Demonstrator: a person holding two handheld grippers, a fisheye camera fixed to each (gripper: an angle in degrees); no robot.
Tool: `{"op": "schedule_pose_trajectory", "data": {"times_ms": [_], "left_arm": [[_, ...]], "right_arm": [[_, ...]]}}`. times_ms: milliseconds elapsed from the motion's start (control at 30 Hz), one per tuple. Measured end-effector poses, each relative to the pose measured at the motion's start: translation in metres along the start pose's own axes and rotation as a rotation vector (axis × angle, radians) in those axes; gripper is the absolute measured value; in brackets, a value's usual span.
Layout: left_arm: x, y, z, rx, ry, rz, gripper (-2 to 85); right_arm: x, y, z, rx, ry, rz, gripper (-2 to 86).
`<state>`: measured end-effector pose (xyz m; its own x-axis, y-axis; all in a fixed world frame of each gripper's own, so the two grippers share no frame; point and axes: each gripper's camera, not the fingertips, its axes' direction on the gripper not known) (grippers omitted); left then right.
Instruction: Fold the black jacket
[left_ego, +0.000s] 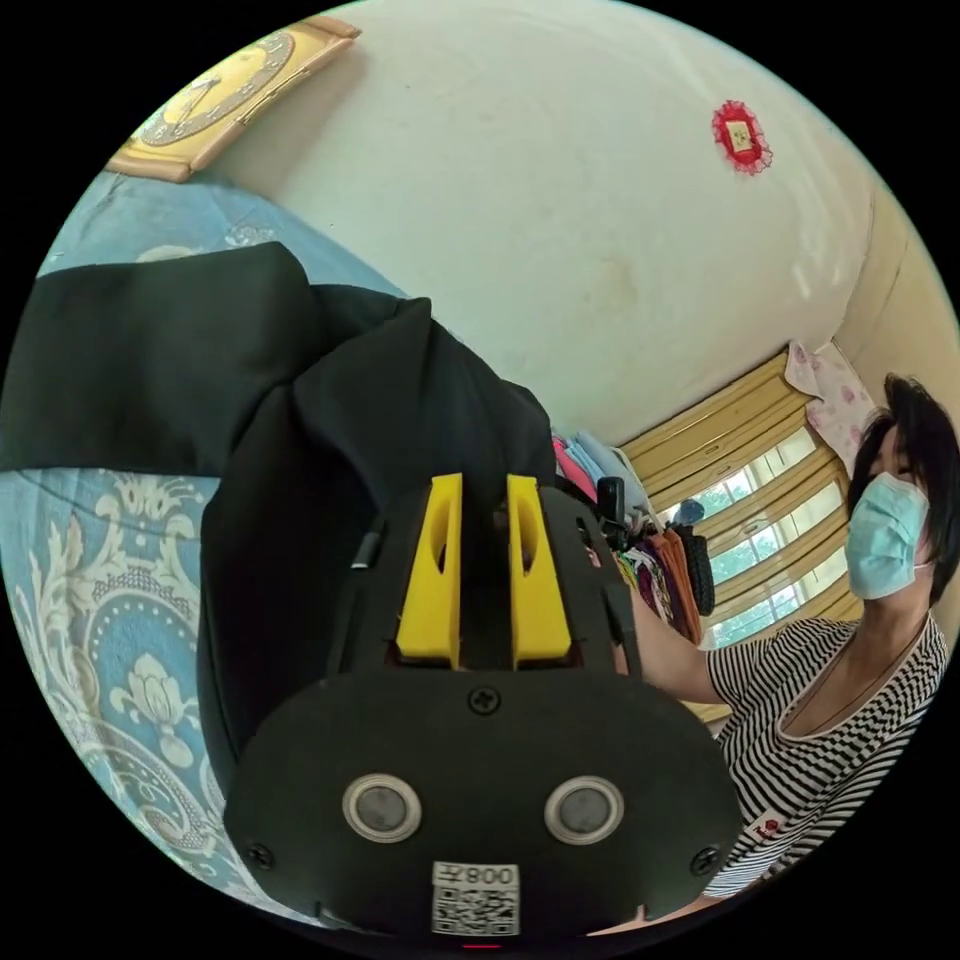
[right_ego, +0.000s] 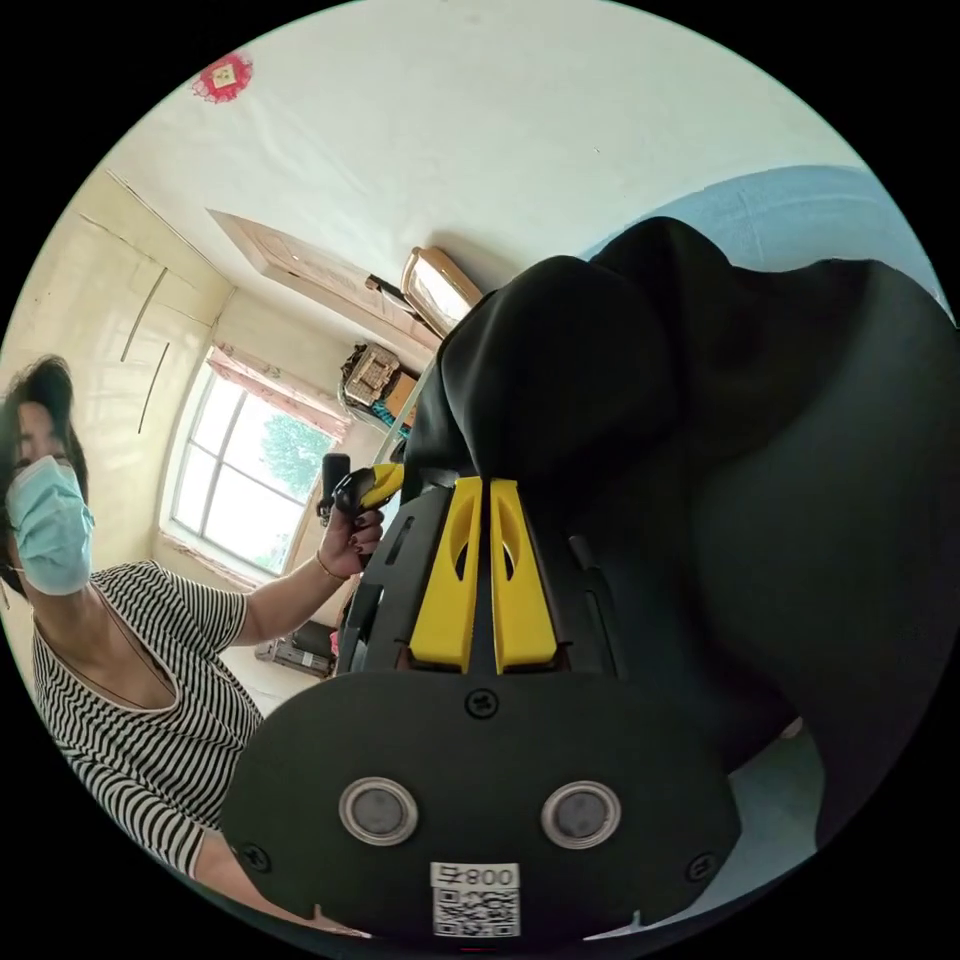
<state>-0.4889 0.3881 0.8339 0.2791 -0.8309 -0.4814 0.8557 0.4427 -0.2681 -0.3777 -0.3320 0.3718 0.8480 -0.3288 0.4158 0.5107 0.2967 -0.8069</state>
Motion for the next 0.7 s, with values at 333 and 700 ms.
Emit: {"op": "schedule_pose_trajectory", "data": {"times_ms": [333, 700], "left_arm": [[-0.021, -0.057, 0.079, -0.138, 0.128, -0.11, 3.0], [-0.038, 0.0, 0.082, -0.077, 0.117, -0.18, 1.7]], "right_arm": [[-0.026, -0.002, 0.012, 0.062, 0.021, -0.02, 0.6], [-0.058, -0.003, 0.048, -0.133, 0.239, -0.088, 1.4]]}}
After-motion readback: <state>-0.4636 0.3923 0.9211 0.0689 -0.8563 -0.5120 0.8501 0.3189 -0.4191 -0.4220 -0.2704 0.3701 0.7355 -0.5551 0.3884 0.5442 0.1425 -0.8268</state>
